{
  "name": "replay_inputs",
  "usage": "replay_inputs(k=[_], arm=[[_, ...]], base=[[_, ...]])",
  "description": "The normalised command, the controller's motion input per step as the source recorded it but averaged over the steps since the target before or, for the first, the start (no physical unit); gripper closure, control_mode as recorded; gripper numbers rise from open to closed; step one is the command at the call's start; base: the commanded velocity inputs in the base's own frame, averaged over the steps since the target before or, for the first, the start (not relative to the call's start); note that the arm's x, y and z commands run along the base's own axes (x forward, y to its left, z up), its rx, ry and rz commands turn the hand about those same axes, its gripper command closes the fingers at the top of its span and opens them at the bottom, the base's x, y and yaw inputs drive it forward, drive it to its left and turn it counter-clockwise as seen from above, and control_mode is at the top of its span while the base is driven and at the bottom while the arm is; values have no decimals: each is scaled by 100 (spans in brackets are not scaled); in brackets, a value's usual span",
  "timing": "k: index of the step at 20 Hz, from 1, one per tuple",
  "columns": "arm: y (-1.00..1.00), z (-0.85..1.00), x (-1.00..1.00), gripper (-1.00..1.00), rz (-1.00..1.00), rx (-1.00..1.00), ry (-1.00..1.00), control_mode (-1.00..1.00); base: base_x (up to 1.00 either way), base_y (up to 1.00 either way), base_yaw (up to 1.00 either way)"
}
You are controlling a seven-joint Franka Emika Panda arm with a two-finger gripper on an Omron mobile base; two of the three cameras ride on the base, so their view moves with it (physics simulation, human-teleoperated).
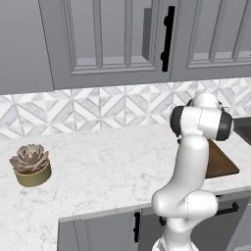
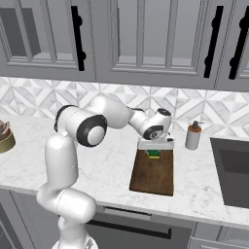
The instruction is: Pick up the sponge from the counter and clean the cutting board by briefly scrubbing or pressing down on the cutting board. Once finished, release the sponge.
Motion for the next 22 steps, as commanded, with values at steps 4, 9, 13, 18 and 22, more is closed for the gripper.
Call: replay_inputs(k=[4,9,13,18,22], arm=[[-9,0,-46,100,1,1,-4,-100],[-11,0,-63,100,0,1,-2,-100],[-10,0,-69,100,0,2,-1,-100],[-7,0,-73,100,0,4,0,-100],[0,0,-49,100,0,5,0,-100]], base=[[0,0,0],[0,0,0],[0,0,0],[0,0,0],[0,0,0]])
